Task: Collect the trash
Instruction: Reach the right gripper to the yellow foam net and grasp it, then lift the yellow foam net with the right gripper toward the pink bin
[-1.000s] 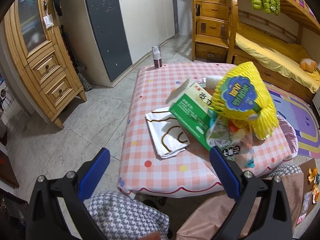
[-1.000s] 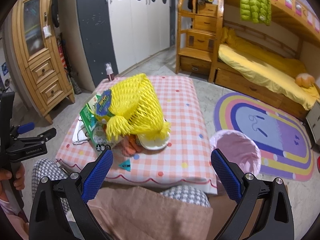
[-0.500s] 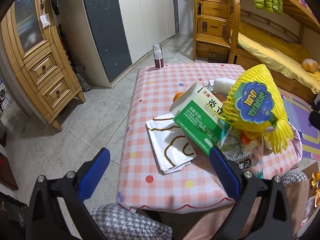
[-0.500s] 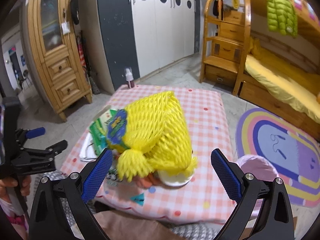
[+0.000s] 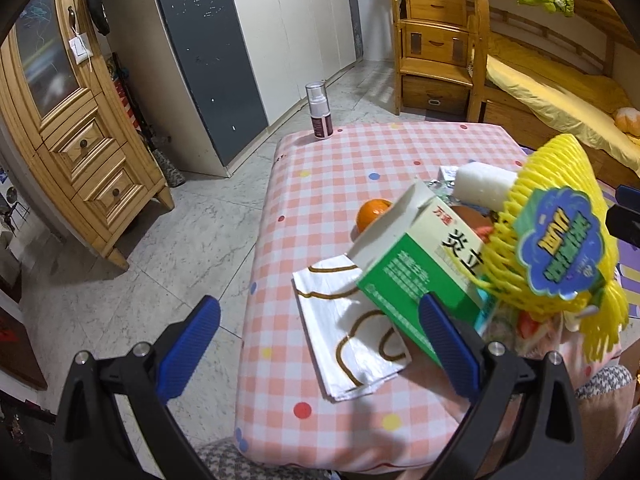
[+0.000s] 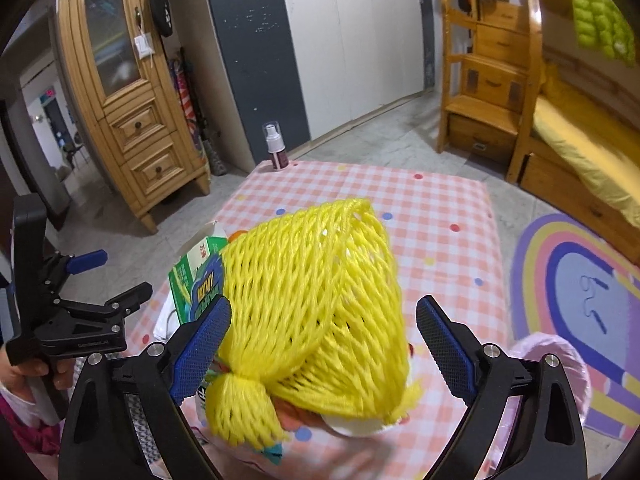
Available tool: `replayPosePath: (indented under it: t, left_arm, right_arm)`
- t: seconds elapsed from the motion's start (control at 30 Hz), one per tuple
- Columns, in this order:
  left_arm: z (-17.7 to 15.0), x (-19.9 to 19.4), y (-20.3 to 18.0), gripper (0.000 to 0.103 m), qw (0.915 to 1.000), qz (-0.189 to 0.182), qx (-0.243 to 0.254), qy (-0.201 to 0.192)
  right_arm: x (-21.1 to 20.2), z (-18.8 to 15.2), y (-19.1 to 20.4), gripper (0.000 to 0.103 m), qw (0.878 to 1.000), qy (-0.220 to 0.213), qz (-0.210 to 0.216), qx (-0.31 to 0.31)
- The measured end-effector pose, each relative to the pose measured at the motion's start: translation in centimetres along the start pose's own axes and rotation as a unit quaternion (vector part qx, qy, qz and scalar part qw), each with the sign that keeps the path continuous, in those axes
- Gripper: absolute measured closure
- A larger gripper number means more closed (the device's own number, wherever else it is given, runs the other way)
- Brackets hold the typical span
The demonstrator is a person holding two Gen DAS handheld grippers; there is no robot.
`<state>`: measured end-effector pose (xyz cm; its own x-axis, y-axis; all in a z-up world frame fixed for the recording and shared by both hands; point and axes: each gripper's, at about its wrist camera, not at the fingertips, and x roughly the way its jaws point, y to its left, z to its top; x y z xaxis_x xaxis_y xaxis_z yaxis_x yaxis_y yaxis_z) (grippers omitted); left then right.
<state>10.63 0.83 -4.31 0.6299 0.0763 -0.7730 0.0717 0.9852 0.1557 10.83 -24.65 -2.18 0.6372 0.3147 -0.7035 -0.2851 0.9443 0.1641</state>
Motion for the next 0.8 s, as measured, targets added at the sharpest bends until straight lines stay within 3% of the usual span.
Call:
replayPosePath:
  t: [0.13, 0.23, 0.47, 0.5, 0.57, 0.6, 0.67, 0.73, 0.8]
  left_arm:
    - [0.1, 0.4, 0.4, 0.007, 1.0000, 0.004, -0.004, 0.005]
    - [-0.1, 0.6, 0.5, 0.007, 0.9999, 0.003, -0.005, 0.009]
    - [-0.2, 0.9, 0.4, 0.007, 0.9999, -0.004, -0.006, 0.009]
    - [-0.3, 1.1, 0.3, 0.007, 0.9999, -0.006, -0.004, 0.012]
    - [-0.5, 1.6, 0.1, 0.007, 0.9998, -0.008, -0.002, 0.019]
    - [-0.7, 1.8, 0.0, 0.007, 0.9997, -0.007, -0.001, 0.023]
    - [-1.1, 2.1, -0.3, 0.007, 0.9995, -0.008, 0.003, 0.029]
    - [-1.5, 2.1, -0.3, 0.007, 0.9994, -0.007, 0.003, 0.032]
    - [-1.8, 1.8, 0.0, 0.007, 0.9995, -0.007, 0.000, 0.030]
  right_arm:
    - [1.1, 0.3, -0.2, 0.024, 1.000, 0.018, 0.009, 0.000]
    - [1.6, 0.3, -0.8, 0.015, 1.000, 0.022, 0.016, 0.005]
    - [3.6, 0.0, -2.3, 0.015, 0.996, 0.057, 0.055, 0.044]
    - [3.6, 0.1, -2.2, 0.018, 0.996, 0.058, 0.057, 0.044]
    - [3.4, 0.0, -2.0, 0.045, 0.996, 0.060, 0.056, 0.044]
    - [3.3, 0.0, -1.9, 0.050, 0.996, 0.060, 0.053, 0.042]
    - [2.7, 0.1, -1.4, 0.071, 0.997, 0.057, 0.045, 0.035]
    - [2.0, 0.0, -1.1, 0.085, 0.998, 0.048, 0.035, 0.026]
    - [1.2, 0.1, -0.9, 0.087, 0.999, 0.037, 0.025, 0.024]
